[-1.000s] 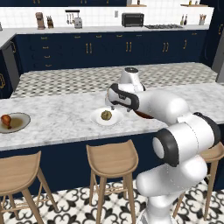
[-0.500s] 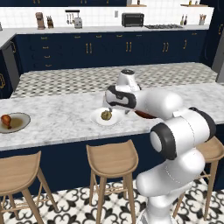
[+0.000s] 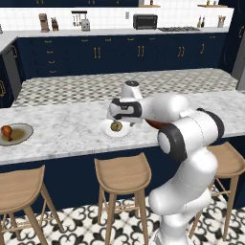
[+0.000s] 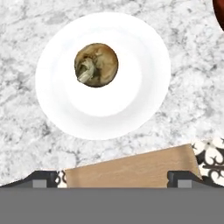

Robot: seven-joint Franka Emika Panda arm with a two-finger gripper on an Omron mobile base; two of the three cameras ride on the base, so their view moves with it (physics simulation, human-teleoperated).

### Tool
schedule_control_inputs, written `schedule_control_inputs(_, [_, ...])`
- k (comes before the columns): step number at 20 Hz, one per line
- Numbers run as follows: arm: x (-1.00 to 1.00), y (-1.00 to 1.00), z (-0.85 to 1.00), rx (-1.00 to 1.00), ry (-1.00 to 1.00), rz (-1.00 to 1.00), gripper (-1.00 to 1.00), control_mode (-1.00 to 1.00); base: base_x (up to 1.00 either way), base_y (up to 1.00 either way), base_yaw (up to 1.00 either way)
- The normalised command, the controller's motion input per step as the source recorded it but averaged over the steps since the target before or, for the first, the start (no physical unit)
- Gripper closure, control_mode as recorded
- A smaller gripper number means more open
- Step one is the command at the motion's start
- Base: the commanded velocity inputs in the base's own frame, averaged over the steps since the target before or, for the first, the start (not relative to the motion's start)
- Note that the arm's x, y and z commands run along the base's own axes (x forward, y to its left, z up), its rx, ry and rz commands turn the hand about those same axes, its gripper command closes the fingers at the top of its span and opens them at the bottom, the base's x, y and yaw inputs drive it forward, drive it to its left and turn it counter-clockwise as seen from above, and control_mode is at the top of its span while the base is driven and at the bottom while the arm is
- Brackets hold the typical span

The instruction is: Pick the chicken drumstick and onion from their plates and place them in the bowl. Then put the bowl in the fridge.

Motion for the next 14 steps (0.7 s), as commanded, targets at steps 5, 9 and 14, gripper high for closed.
schedule_control_inputs(5, [0.27,0.0,-0.06,-0.04,0.02,0.0,-1.0,-1.0,0.0,0.0,0.0])
schedule_control_inputs(9, [0.21,0.0,-0.18,-0.09,0.06,0.0,-1.0,-1.0,0.0,0.0,0.0])
schedule_control_inputs(14, [0.36,0.0,-0.21,-0.06,0.06,0.0,-1.0,-1.0,0.0,0.0,0.0])
